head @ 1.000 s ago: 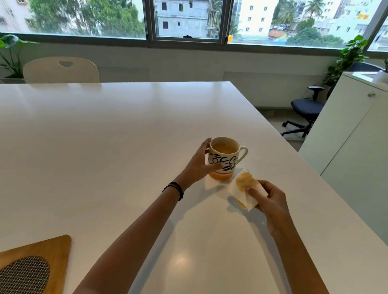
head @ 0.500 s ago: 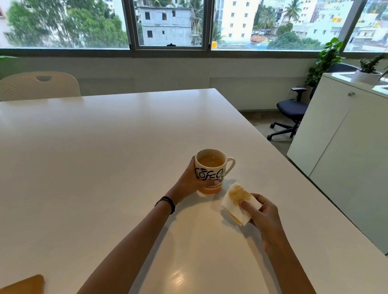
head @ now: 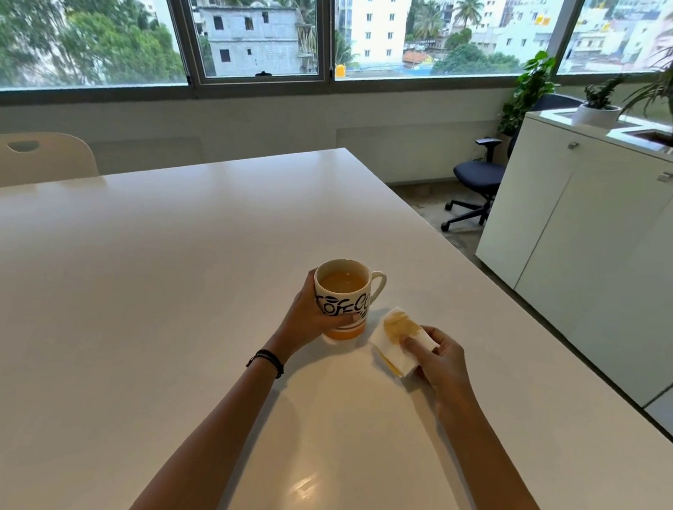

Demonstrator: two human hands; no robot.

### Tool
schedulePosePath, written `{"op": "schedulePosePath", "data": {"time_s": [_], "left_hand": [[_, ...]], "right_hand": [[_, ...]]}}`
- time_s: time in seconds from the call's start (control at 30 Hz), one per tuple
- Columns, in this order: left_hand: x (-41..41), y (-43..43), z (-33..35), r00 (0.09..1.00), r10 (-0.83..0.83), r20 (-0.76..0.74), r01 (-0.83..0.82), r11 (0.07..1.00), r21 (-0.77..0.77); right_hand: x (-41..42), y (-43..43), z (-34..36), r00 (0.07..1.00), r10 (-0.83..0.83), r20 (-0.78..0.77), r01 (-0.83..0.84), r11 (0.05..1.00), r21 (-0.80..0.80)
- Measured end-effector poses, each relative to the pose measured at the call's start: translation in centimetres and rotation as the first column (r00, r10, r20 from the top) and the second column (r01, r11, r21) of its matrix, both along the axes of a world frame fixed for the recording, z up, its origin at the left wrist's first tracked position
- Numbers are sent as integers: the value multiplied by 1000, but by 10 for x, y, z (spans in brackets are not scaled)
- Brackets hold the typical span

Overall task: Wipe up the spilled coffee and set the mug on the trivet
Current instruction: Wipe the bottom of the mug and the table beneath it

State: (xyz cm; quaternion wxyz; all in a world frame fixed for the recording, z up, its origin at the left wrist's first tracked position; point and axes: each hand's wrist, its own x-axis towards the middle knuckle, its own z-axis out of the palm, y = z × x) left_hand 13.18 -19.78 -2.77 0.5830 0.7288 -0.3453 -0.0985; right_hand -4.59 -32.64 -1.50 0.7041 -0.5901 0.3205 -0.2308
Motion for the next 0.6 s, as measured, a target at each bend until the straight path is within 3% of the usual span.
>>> {"op": "schedulePosePath", "data": {"time_s": [0.23, 0.4, 0.6], "left_hand": [[-1, 1, 1, 1000, 11, 14, -10, 1000, -5], [-4, 1, 2, 1000, 20, 11, -20, 1000, -6], [-6, 2, 3, 999, 26, 32, -26, 1000, -1]], "right_hand": [[16, 5, -8, 987, -162, 1, 161, 980, -115], [35, 12, -8, 925, -378, 43, 374, 884, -281], [55, 19, -9, 907, -406, 114, 420, 844, -334]]}}
